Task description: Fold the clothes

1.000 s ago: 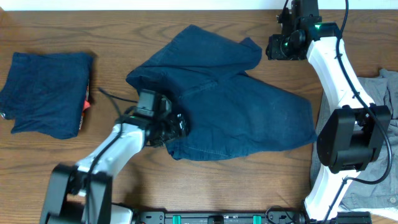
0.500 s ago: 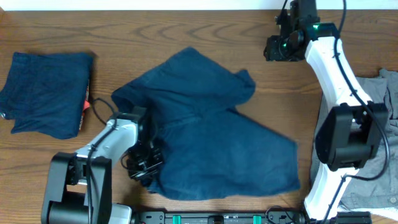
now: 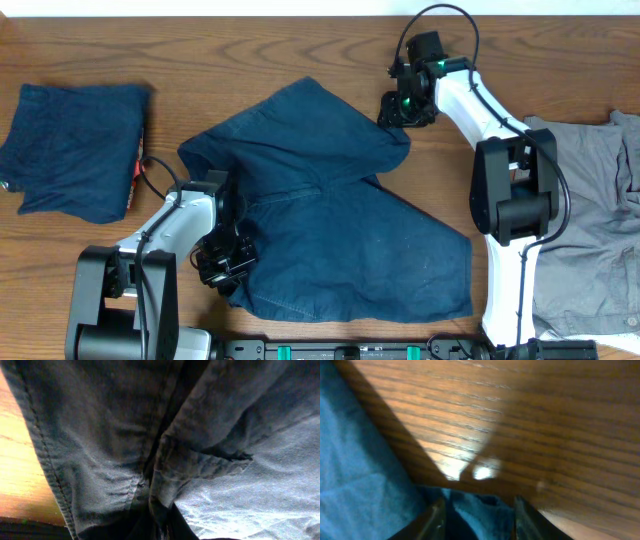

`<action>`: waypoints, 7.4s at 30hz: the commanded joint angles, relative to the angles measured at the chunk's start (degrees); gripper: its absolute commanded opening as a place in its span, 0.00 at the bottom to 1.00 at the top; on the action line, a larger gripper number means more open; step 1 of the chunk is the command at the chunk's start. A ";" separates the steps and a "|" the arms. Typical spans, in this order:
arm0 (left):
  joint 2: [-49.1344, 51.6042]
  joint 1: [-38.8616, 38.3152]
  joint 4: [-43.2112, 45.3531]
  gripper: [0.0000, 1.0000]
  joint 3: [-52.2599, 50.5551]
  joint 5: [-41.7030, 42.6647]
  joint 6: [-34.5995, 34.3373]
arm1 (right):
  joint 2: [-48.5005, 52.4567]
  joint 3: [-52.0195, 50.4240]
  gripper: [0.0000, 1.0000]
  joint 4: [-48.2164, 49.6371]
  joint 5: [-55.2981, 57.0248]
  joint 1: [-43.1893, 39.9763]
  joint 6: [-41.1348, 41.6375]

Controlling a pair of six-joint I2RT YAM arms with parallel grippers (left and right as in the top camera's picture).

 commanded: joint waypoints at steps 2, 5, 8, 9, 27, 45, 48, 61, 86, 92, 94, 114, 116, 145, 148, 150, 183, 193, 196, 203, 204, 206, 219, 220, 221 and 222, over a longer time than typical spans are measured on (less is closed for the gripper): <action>-0.33 0.35 0.31 0.06 0.09 -1.16 0.46 | 2.05 0.00 0.12 -0.07 -0.55 0.09 2.03; -0.33 0.35 0.72 0.06 0.09 -1.14 0.46 | 1.79 0.22 0.01 0.09 -0.11 -0.22 2.08; -0.33 0.35 2.64 0.06 0.09 -1.11 0.46 | -0.11 1.75 0.01 -0.61 2.73 -1.73 3.89; -0.33 0.35 3.61 0.06 0.09 -1.11 0.46 | -0.98 2.32 0.01 -0.94 4.11 -2.45 4.72; -0.33 0.35 10.32 0.06 0.09 -0.70 -1.68 | -12.22 -0.24 0.18 -25.64 20.06 -15.37 8.92; -1.14 0.68 3.13 0.50 16.00 -0.35 2.82 | -12.28 -4.37 0.25 -22.12 16.04 -16.68 0.70; -1.18 0.66 5.07 0.69 19.85 -0.90 2.80 | -12.28 -4.37 0.26 -21.88 15.89 -16.70 0.68; 7.13 -0.15 25.31 0.74 19.65 5.90 8.39 | -12.28 -4.37 0.28 -21.90 15.04 -16.68 0.76; 10.73 1.79 20.20 0.06 26.05 19.02 11.21 | -12.28 -4.39 0.28 -18.80 15.04 -16.70 1.07; 2.51 8.22 2.32 0.06 31.43 16.46 12.83 | -12.28 -4.39 0.32 -14.01 2.86 -16.50 -7.26; 1.84 9.05 1.51 0.06 31.32 13.99 12.41 | -12.28 -4.39 0.41 -12.26 -5.62 -16.09 -11.96; 2.27 8.48 -14.38 0.06 30.40 7.15 13.35 | -3.43 -4.55 0.63 7.26 -7.37 -9.07 -7.87; 2.27 8.48 -14.34 0.06 30.40 7.15 13.35 | -2.14 -4.55 0.61 7.65 -11.34 -8.96 -8.17; 2.27 8.48 -13.03 0.06 30.40 7.15 13.35 | -0.57 -4.48 0.01 -4.48 -14.12 -7.04 -15.47; 2.27 8.48 -13.00 0.06 30.40 7.15 13.35 | -0.83 -4.35 0.01 -4.46 -12.24 -7.58 -11.17; 2.27 8.48 -13.00 0.06 30.40 7.15 13.38 | -1.57 -4.33 0.01 -5.27 -5.99 -8.63 -3.56; 2.27 8.48 -11.13 0.06 30.40 6.56 13.33 | -20.59 -4.48 0.41 -25.92 28.98 -15.19 8.70; 2.27 8.48 -10.88 0.06 30.40 6.58 12.41 | -15.26 -4.48 0.58 -6.56 -6.36 -13.09 -14.69; 2.27 8.48 -10.64 0.06 30.40 6.58 12.41 | -11.56 -4.48 0.59 -5.73 -6.21 -10.54 -17.07; 2.27 8.48 -10.21 0.06 30.40 6.58 12.41 | -4.63 -4.48 0.58 -0.74 0.96 -5.49 -17.27; 2.27 8.48 -10.21 0.06 30.40 6.58 12.41 | -3.96 -4.48 0.58 -0.22 1.31 -5.09 -17.29; 2.27 8.48 -10.21 0.06 30.40 6.58 12.41 | -2.95 -4.48 0.50 0.63 2.71 -4.46 -17.22; 2.27 8.48 -9.81 0.06 30.40 6.58 12.44 | -13.99 -4.42 0.01 -1.38 5.66 -1.55 -9.25; 2.27 8.48 -9.81 0.06 30.40 6.58 12.44 | -15.72 -4.42 0.01 -1.84 5.62 -0.66 -8.52; 2.27 8.48 -9.81 0.06 30.40 6.58 12.44 | -17.29 -4.42 0.01 -2.51 5.46 0.50 -7.89; 2.27 8.48 -9.79 0.06 30.40 6.58 12.44 | -18.43 -4.42 0.01 -3.26 5.14 1.68 -7.82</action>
